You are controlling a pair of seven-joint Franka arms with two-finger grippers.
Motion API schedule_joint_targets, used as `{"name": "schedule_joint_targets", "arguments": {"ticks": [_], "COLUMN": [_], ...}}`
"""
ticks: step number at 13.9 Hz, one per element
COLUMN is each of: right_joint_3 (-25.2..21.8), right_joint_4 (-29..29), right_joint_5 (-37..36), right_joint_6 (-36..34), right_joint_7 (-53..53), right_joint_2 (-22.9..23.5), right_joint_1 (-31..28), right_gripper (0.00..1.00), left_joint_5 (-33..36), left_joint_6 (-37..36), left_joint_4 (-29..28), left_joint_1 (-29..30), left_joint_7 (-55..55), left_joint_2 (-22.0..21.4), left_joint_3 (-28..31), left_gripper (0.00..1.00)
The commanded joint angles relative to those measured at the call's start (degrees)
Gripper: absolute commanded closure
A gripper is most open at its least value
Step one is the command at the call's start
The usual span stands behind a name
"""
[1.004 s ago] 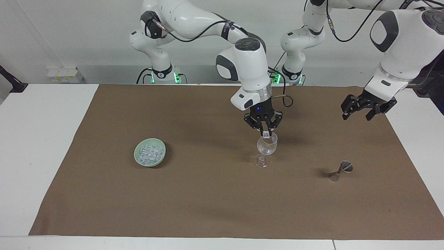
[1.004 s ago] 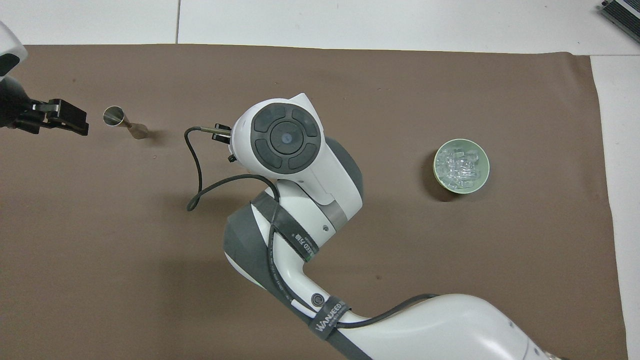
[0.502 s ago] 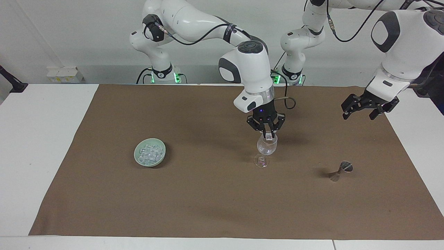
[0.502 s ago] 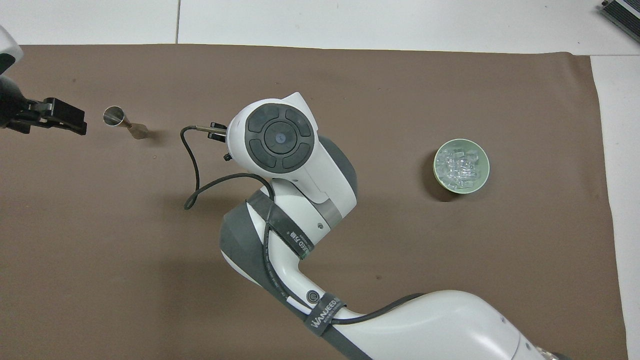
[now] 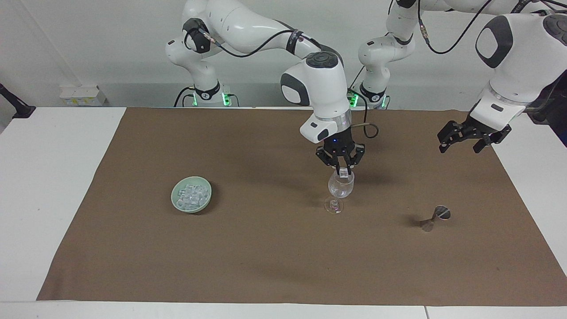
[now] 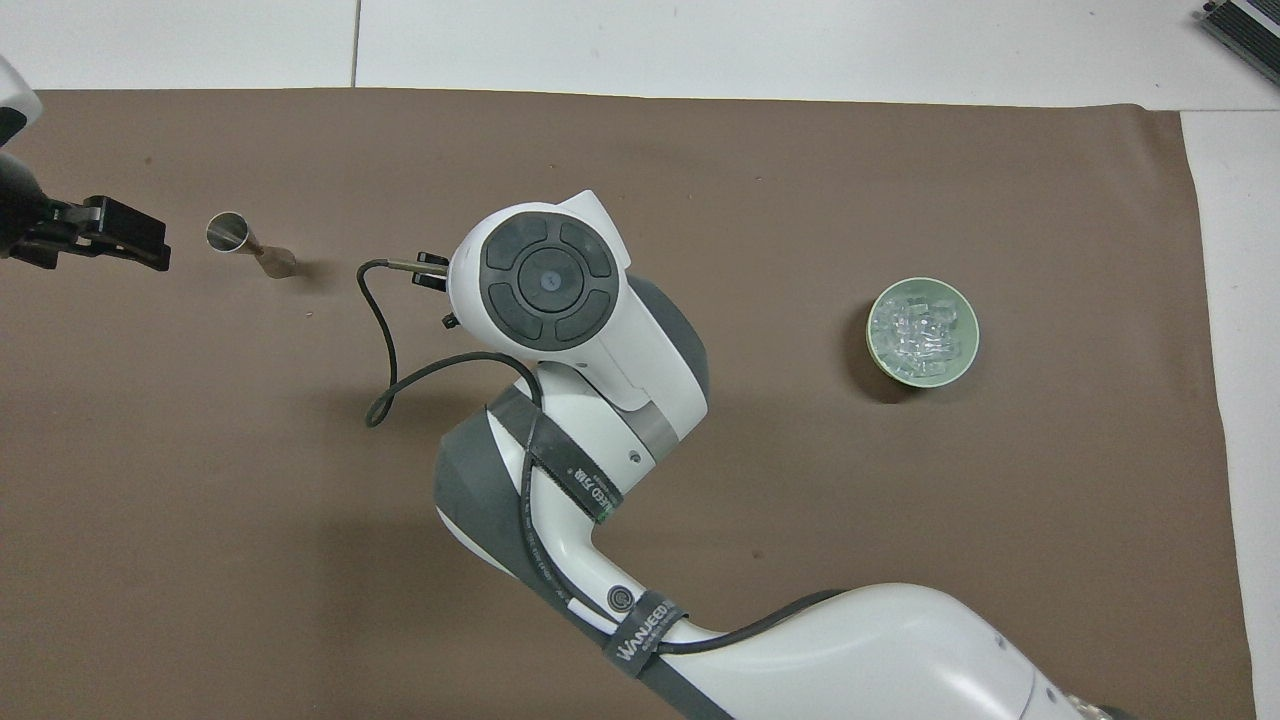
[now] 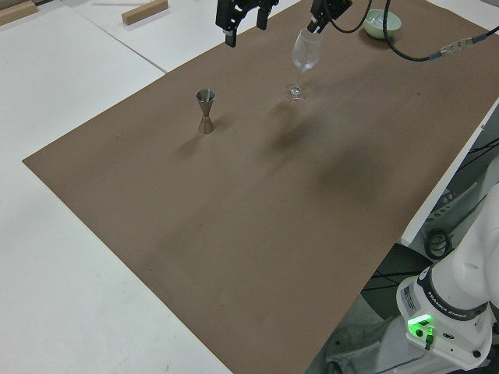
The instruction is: Pour wine and add ice with both arms
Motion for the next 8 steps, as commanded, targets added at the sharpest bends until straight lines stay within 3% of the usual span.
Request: {"name": "schedule_joint_targets", "arguments": {"ticks": [1, 5, 8], "right_joint_3": [0.16, 0.07, -0.10], "right_joint_4": [1.23, 1.23, 1.15], "right_joint_5": [-1.33, -1.33, -1.24], "right_joint_6": [-1.17, -0.99, -2.39], "right_joint_7": [1.11, 1.28, 1.28], "right_joint_2": [0.58, 0.58, -1.07], "right_joint_1": [0.17, 0.17, 0.08], "right_gripper": [0.63, 0.57, 0.40], "left_joint_5": [0.41, 0.77, -1.59], "left_joint_6": [-0.27, -0.45, -0.01], "left_joint_4": [-0.70, -0.70, -0.70], "left_joint_1": [-0.29, -0.73, -0.12], "left_joint_7": [0.00, 0.09, 0.00], "left_joint_2": [-0.27, 1.05, 1.23], "left_joint_3": [0.28, 0.28, 0.28], "left_gripper": [0.00, 0.00, 0.00]}}
